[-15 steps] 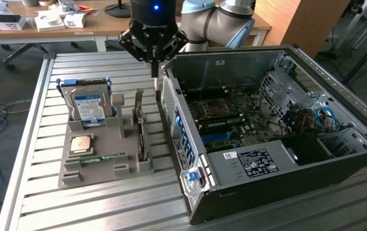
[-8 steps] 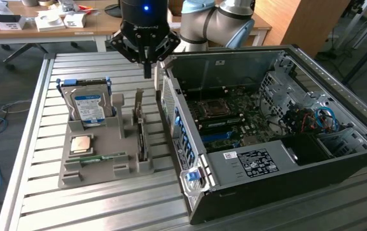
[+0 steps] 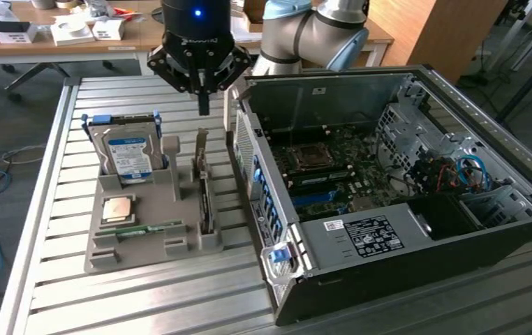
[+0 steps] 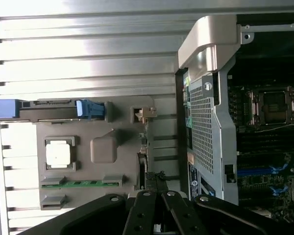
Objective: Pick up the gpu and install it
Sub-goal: 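Reach for the gpu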
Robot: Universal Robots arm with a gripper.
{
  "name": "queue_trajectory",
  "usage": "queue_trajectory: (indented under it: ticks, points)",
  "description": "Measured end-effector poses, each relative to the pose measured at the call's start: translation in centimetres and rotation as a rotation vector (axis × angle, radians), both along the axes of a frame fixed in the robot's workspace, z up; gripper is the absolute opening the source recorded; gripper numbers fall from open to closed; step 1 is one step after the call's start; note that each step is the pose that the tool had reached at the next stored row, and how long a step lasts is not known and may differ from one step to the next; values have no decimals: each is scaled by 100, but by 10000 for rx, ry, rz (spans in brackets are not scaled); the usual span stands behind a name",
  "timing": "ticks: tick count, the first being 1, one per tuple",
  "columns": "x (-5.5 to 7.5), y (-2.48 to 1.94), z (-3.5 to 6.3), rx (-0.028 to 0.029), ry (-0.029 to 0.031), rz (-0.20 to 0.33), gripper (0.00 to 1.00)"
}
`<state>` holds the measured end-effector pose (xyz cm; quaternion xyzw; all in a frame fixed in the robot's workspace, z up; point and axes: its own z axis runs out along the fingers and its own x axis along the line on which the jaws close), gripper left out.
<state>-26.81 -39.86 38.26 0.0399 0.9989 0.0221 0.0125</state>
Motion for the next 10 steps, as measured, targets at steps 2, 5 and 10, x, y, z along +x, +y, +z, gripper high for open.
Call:
queue_trajectory:
  ticks: [2, 5, 10]
  points:
    - [-36, 0, -4, 0, 0, -7, 11]
    - [-81, 1, -7, 0, 0, -15, 11]
    - [-84, 1, -7, 0, 0, -15, 11]
